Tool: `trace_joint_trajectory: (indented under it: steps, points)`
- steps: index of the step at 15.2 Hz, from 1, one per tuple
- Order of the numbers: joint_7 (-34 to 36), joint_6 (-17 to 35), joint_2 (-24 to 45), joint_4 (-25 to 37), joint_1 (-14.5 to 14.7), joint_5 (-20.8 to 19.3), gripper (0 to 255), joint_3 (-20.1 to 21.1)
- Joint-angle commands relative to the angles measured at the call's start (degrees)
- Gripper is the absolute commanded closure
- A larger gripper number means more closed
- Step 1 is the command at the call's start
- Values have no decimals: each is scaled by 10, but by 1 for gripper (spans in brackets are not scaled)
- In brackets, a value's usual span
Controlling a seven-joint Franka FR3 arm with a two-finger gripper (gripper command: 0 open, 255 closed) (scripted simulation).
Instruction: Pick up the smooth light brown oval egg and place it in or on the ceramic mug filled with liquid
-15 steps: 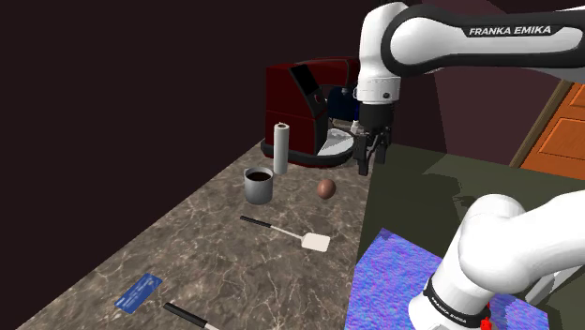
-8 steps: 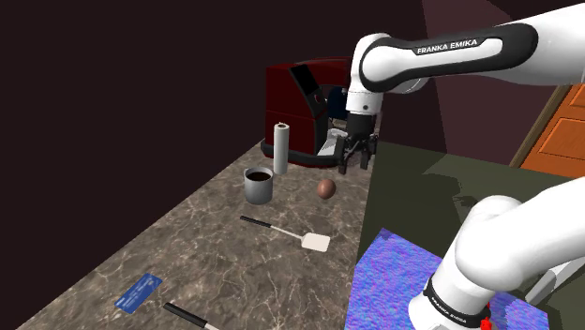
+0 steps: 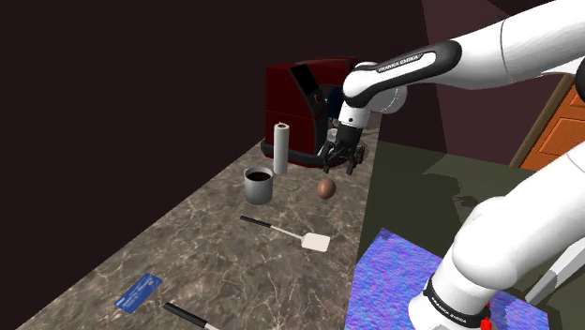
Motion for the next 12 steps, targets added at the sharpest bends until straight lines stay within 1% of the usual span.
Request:
trace_joint_trajectory:
  steps: [1,4,7,8,12]
  points:
    - [-1,35,33,2,-6,24,0,-14]
    - [-11,77,88,17,-13,66,0,-35]
    - [-28,113,145,35,-21,117,0,-55]
    - [-32,119,155,39,-23,127,0,-58]
    - [-42,147,172,26,-17,144,0,-52]
